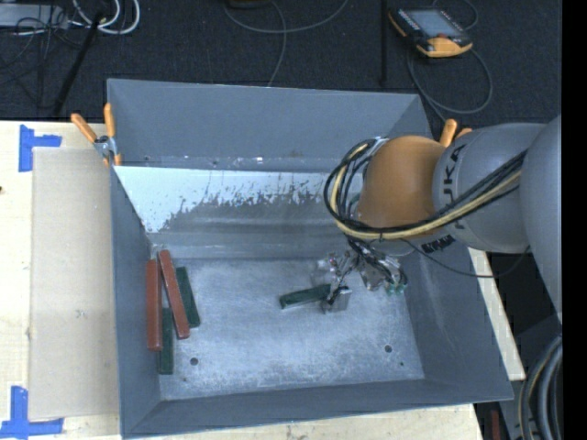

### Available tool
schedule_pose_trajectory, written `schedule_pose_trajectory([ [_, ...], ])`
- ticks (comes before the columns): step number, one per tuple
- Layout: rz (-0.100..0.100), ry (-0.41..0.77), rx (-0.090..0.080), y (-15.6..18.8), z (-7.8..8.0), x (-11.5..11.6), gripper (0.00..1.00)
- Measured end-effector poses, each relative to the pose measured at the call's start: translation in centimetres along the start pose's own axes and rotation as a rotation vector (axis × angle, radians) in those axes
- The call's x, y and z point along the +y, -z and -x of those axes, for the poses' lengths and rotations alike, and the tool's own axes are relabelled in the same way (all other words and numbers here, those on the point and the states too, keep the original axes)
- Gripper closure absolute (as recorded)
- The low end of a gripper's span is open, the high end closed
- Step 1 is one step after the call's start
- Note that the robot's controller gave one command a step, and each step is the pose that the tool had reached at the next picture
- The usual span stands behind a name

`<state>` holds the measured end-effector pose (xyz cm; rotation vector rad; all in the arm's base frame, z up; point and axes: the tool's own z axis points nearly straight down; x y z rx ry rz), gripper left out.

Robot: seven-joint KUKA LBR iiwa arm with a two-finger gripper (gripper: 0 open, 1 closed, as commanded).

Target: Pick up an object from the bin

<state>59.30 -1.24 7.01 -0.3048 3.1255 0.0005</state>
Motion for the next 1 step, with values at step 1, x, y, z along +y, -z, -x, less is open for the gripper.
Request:
schedule_pose_trajectory([
  [1,0.000,0.587,-0.004,8.80,-1.81,3.80,1.00],
])
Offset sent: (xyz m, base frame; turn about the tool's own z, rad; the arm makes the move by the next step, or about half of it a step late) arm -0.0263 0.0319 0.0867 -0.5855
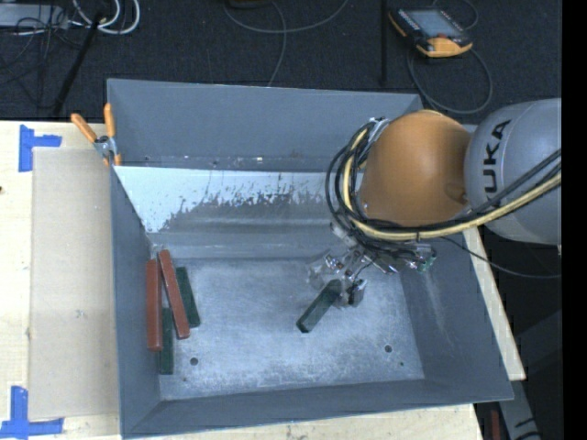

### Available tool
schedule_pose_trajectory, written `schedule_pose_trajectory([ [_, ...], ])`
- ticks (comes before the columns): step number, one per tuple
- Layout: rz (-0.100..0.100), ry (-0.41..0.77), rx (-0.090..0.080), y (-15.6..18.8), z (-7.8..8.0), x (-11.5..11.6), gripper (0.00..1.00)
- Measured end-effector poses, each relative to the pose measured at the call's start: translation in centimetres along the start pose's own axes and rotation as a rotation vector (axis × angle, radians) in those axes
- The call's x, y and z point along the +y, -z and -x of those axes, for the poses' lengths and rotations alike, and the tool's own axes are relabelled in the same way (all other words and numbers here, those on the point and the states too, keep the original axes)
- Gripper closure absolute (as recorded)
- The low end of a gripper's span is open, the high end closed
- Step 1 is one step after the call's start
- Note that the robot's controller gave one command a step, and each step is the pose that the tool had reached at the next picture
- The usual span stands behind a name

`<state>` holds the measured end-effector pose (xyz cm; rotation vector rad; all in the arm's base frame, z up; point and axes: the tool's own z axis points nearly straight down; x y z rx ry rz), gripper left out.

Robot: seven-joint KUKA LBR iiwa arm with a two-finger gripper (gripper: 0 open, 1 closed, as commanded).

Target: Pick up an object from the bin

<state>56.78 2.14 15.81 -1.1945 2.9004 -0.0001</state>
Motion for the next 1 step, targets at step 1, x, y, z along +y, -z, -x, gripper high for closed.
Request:
schedule_pose_trajectory([
  [1,-0.004,0.019,-0.005,16.14,3.69,2.29,1.00],
])
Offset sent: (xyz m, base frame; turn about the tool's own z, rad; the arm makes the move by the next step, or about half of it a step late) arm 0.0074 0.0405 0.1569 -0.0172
